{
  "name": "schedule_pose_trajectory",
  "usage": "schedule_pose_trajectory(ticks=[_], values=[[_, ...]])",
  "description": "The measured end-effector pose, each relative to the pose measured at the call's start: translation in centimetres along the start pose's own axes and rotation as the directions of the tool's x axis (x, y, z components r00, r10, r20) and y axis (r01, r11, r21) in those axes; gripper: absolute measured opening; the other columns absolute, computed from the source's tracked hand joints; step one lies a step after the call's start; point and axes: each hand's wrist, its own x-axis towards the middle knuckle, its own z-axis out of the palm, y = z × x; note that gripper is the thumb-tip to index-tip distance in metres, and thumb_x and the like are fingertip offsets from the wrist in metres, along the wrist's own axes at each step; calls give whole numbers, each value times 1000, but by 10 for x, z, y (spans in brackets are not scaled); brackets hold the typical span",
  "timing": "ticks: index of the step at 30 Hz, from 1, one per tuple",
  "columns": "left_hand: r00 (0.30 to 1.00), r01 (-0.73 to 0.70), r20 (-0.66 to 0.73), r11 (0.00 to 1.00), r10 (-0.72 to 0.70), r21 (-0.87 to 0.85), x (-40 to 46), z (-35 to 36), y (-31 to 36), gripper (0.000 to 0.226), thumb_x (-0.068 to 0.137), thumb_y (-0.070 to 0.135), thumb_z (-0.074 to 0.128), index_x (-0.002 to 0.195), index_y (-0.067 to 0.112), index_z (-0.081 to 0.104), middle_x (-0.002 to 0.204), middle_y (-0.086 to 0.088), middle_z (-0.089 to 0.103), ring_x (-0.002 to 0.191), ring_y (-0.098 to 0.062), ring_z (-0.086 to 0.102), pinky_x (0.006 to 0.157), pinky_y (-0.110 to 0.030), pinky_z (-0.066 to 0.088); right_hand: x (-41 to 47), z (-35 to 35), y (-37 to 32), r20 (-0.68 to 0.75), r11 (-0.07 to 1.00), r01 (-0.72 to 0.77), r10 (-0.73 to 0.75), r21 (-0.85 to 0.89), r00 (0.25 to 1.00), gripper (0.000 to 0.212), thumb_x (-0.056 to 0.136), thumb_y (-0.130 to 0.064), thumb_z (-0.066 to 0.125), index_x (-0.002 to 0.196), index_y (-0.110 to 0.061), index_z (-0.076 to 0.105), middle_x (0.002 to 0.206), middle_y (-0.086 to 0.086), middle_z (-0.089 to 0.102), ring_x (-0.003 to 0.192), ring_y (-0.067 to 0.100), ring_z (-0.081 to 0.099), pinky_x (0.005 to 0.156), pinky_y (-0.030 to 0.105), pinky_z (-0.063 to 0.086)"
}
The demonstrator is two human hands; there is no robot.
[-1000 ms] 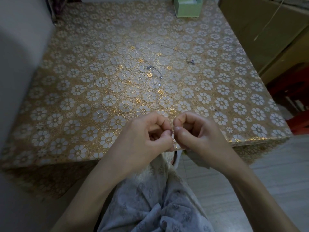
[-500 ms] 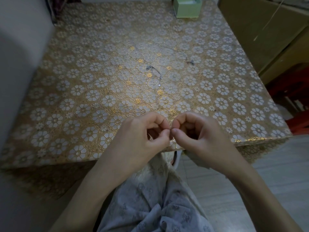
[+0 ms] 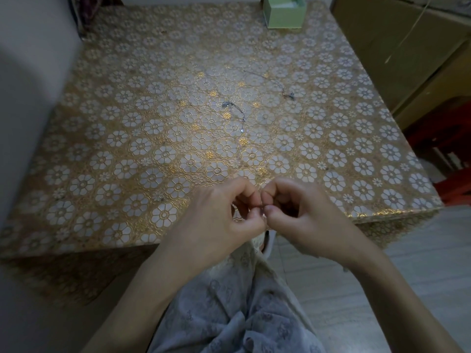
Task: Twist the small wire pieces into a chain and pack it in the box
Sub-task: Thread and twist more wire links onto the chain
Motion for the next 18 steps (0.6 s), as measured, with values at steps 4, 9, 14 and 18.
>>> schedule_pose_trajectory(ticks=[4,9,14,18], values=[[999,-31,41,999,30,14,0,0,1,12,75,9,66,73,19,60,60,13,53,54,5,50,51,-4,33,-2,-2,0,26,983,-66,63,169,998,11,83,-4,56,73,-8,54,55,0,46,37,1,33,36,13,26],[991,105,101,979,-89,-176,3,2,-10,7,72,29,60,69,23,58,61,12,57,50,-7,46,46,-21,38,2,4,6,-8,996,-17,18,86,1000,7,77,-12,56,71,-15,55,58,2,49,49,7,39,44,19,30],[990,118,107,965,-95,-233,3,7,-15,17,66,40,56,77,27,58,70,4,64,58,-20,56,52,-35,46,1,4,9,-3,1000,-10,10,-14,1000,2,75,-18,56,73,-18,55,56,-10,48,51,3,39,48,17,30],[1000,18,19,992,-16,-128,3,8,-14,16,67,40,55,76,26,56,71,3,64,63,-15,58,54,-28,48,2,2,6,2,995,-31,31,98,1000,13,83,-6,57,73,-13,55,56,-3,48,44,1,37,42,13,29]])
